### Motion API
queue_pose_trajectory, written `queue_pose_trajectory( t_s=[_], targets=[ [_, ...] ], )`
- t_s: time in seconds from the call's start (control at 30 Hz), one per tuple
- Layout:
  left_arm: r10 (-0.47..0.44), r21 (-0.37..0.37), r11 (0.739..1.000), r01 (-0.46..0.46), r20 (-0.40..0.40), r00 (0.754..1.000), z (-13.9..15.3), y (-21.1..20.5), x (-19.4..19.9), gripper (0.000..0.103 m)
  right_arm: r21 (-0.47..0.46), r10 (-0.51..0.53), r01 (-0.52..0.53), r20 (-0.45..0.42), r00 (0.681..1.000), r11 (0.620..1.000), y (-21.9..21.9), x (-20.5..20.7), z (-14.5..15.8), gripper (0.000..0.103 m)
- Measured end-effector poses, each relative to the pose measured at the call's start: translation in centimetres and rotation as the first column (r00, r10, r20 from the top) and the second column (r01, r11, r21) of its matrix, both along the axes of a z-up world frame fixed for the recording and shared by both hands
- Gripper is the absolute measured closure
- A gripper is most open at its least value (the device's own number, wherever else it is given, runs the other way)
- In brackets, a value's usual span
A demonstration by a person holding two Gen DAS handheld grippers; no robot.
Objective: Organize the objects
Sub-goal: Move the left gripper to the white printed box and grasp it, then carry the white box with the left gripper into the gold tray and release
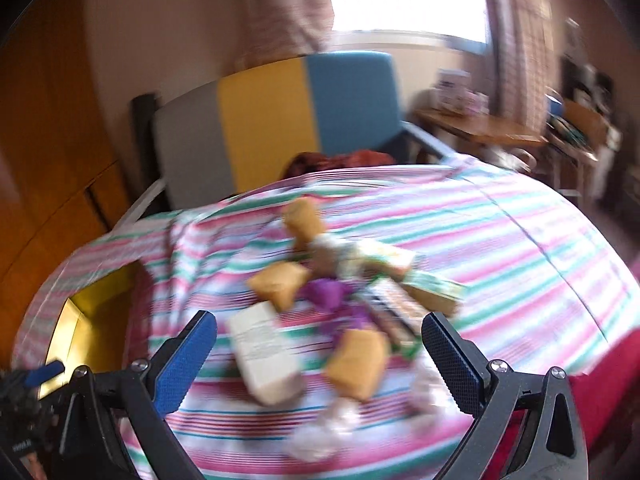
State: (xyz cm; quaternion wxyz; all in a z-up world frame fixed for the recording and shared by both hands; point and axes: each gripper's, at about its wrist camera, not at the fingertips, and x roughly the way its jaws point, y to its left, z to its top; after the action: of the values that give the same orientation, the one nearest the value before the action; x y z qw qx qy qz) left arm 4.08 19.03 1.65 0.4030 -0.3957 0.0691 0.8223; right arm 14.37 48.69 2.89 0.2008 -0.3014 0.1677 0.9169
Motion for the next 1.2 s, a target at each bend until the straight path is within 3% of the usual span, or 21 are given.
queue_pose_trajectory(
  t_s=[0.17,0.33,0.4,0.6,0.77,0.87,0.93,1.0,1.03,1.1,1.2],
  targets=[
    [-0.091,-0.050,0.994,0.099,0.141,0.986,-1.7,5.1,-1.6,0.030,-0.087,-0.077,0.075,-0.020,0.997,0.993,4.0,2.2,-1.3,0.000],
    [-0.127,-0.061,0.987,0.150,0.285,0.950,-3.6,10.8,-3.5,0.030,-0.193,-0.081,0.062,-0.091,0.993,0.979,5.4,3.8,-2.1,0.000],
    [-0.118,-0.061,0.988,0.144,0.319,0.940,-4.1,12.6,-4.1,0.028,-0.214,-0.081,0.056,-0.106,0.991,0.975,5.4,3.9,-2.2,0.000],
    [-0.003,-0.084,0.995,0.048,0.472,0.881,-6.7,16.7,-6.6,0.019,-0.240,-0.059,0.023,-0.146,0.988,0.970,5.2,3.9,-2.5,0.000],
    [0.066,-0.128,0.992,-0.004,0.487,0.871,-8.1,19.3,-7.5,0.014,-0.274,-0.055,0.006,-0.169,0.984,0.962,5.7,3.9,-2.7,0.000],
    [0.069,-0.185,0.983,0.016,0.445,0.893,-8.8,20.5,-7.5,0.013,-0.290,-0.057,0.003,-0.177,0.983,0.957,5.9,3.9,-2.8,0.000],
    [0.072,-0.267,0.963,0.039,0.394,0.916,-9.5,20.6,-7.0,0.023,-0.301,-0.054,-0.002,-0.175,0.983,0.954,6.1,3.8,-2.9,0.000],
    [0.038,-0.270,0.960,0.077,0.395,0.918,-10.0,20.0,-6.7,0.034,-0.315,-0.045,-0.011,-0.170,0.984,0.949,6.2,3.7,-3.1,0.000],
    [0.015,-0.267,0.960,0.087,0.359,0.933,-9.7,19.4,-6.3,0.044,-0.321,-0.042,-0.013,-0.164,0.986,0.947,6.2,3.5,-3.1,0.000],
    [-0.015,-0.271,0.957,0.107,0.320,0.947,-9.4,18.3,-5.8,0.052,-0.329,-0.033,-0.018,-0.150,0.988,0.944,6.3,3.3,-3.3,0.000],
    [-0.041,-0.245,0.962,0.120,0.307,0.951,-9.3,16.1,-5.4,0.053,-0.336,-0.012,-0.032,-0.127,0.992,0.941,6.3,2.9,-3.5,0.000]
  ],
)
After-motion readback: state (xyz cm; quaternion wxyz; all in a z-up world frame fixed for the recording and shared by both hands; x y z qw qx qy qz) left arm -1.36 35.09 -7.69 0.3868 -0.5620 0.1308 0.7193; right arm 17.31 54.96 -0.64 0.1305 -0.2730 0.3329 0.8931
